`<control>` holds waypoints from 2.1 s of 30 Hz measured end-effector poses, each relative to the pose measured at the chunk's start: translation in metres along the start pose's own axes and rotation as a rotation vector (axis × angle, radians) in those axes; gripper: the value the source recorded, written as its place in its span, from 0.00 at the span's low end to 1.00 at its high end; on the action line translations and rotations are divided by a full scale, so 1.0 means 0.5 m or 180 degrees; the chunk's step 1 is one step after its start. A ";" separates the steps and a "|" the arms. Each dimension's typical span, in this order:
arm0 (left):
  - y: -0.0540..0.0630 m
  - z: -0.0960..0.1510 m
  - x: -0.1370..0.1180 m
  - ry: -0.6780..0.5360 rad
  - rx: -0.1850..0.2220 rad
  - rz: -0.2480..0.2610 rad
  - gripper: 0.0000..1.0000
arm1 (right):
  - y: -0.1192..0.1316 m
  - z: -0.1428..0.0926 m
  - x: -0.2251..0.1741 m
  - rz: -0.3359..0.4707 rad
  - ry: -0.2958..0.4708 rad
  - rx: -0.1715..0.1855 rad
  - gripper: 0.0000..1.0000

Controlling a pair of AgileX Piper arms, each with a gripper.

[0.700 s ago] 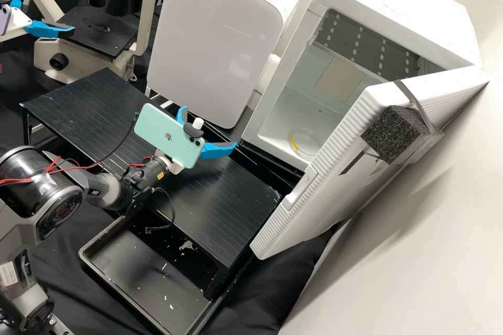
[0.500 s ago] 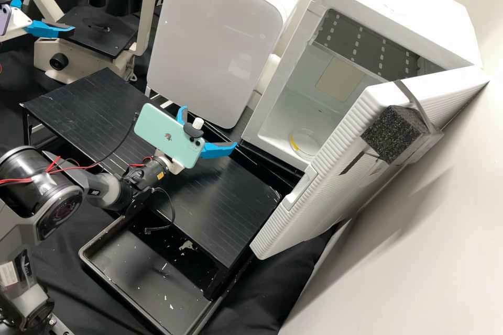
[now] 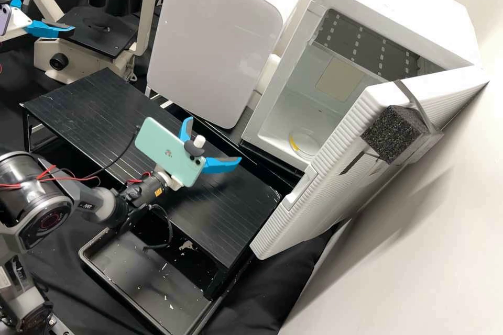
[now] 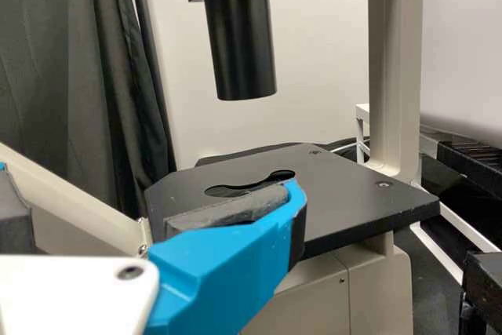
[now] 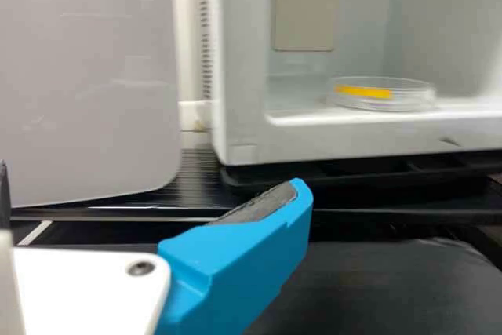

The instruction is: Take the petri dish out of the incubator

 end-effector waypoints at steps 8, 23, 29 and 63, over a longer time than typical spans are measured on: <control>0.000 0.000 0.000 0.0000 0.0000 0.0000 1.00 | 0.053 0.051 -0.024 0.0268 -0.0176 0.0041 1.00; 0.000 0.000 0.000 0.0000 0.0000 0.0000 1.00 | 0.164 0.100 0.074 0.0914 -0.0250 -0.0090 1.00; 0.000 0.000 0.000 0.0000 0.0000 0.0000 1.00 | 0.176 0.111 0.142 0.0914 -0.0355 -0.0104 1.00; 0.000 0.000 0.000 0.0000 0.0000 0.0000 1.00 | 0.184 0.137 0.325 0.0778 -0.0537 -0.0273 1.00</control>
